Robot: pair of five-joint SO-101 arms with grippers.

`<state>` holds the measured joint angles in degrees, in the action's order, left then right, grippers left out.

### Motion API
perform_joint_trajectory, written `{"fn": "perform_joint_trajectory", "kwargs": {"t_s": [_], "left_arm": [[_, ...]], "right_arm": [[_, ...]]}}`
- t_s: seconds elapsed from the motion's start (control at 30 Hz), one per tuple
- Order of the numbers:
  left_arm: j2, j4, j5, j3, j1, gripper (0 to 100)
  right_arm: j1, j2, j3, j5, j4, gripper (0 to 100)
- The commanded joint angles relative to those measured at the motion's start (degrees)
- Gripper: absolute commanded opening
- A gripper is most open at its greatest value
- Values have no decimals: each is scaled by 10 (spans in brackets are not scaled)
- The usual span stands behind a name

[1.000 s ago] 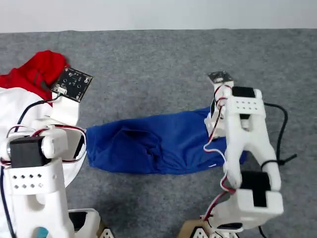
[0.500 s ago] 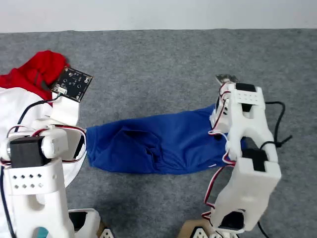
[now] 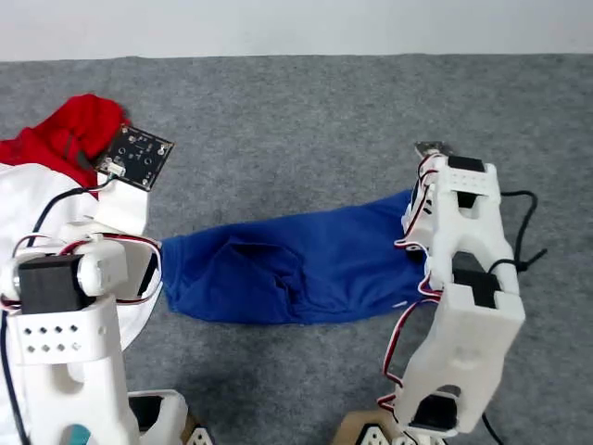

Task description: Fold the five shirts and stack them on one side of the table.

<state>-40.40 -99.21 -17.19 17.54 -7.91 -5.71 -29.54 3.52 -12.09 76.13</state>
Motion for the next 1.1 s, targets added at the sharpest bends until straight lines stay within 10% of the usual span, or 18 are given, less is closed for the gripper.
{"fn": "perform_joint_trajectory", "kwargs": {"t_s": [0.0, 0.7, 1.07], "left_arm": [[-11, -13, 2, -1, -2, 2], [-10, -13, 2, -1, 1, 2], [-10, -12, 2, -1, 2, 2]], "right_arm": [[0, 0, 27, -1, -10, 8], [-246, 60, 84, -169, -11, 9], [-149, 77, 88, -190, 97, 9]]}}
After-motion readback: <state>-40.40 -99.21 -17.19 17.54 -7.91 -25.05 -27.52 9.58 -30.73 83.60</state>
